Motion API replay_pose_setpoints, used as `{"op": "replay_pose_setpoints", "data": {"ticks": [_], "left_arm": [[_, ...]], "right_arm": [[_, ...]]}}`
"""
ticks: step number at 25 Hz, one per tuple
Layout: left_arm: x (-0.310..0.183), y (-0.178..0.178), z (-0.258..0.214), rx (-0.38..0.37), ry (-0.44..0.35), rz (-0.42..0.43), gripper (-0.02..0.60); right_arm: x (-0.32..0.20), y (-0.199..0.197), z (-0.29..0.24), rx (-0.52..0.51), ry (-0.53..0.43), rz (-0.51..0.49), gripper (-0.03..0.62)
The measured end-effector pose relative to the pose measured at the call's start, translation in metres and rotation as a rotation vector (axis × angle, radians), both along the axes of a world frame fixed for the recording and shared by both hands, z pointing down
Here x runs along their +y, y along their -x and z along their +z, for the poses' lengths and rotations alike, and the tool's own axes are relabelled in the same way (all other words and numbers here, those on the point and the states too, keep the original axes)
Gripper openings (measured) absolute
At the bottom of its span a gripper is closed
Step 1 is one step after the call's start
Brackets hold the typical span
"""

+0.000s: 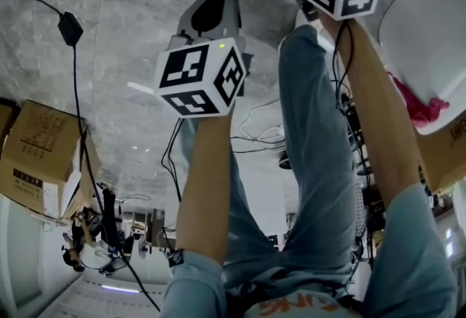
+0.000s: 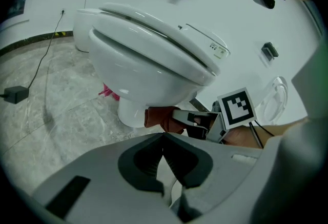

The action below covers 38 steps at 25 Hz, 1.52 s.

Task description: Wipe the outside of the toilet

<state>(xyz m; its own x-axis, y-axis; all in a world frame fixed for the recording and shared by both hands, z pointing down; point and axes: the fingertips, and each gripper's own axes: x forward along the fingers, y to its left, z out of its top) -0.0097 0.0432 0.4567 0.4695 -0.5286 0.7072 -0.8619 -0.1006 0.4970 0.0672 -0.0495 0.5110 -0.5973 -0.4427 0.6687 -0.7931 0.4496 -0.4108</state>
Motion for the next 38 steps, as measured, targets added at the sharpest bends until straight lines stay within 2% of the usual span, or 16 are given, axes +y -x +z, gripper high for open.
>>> {"op": "replay_pose_setpoints", "data": {"ticks": [2,6,9,12,19,23,28,32,35,38], "left_arm": [[-0.009,-0.011,-0.004,0.008,-0.004,-0.017,-0.005],[-0.025,-0.043,-0.007,0.003,-0.019,0.039,-0.005],[-0.034,-0.051,-0.001,-0.014,-0.008,0.033,-0.005],[-0.039,-0.065,0.000,0.016,-0.002,-0.008,-0.005],[-0.048,-0.101,0.009,0.012,0.005,-0.065,-0.005],[-0.067,-0.127,-0.008,0.052,-0.029,-0.064,-0.005],[-0.075,-0.166,-0.056,0.128,-0.040,0.041,-0.005],[-0.077,-0.187,-0.115,0.169,-0.089,0.102,-0.005],[-0.089,-0.181,-0.167,0.218,-0.154,0.129,-0.005],[-0.101,-0.154,-0.227,0.245,-0.255,0.137,-0.005]], "right_arm": [[-0.008,-0.012,0.002,-0.003,0.008,0.006,0.040],[-0.021,-0.041,0.003,-0.004,0.033,-0.005,0.041],[-0.034,-0.063,0.007,0.001,0.041,-0.010,0.040],[-0.051,-0.091,0.010,-0.008,0.050,0.030,0.040],[-0.094,-0.138,0.011,-0.089,0.060,0.151,0.040],[-0.114,-0.158,-0.003,-0.140,0.086,0.208,0.040],[-0.093,-0.185,-0.039,-0.050,0.110,0.165,0.040],[-0.062,-0.208,-0.090,-0.012,0.091,0.188,0.040],[-0.058,-0.212,-0.143,-0.024,0.054,0.241,0.040],[-0.056,-0.197,-0.206,-0.059,-0.020,0.276,0.040]]}}
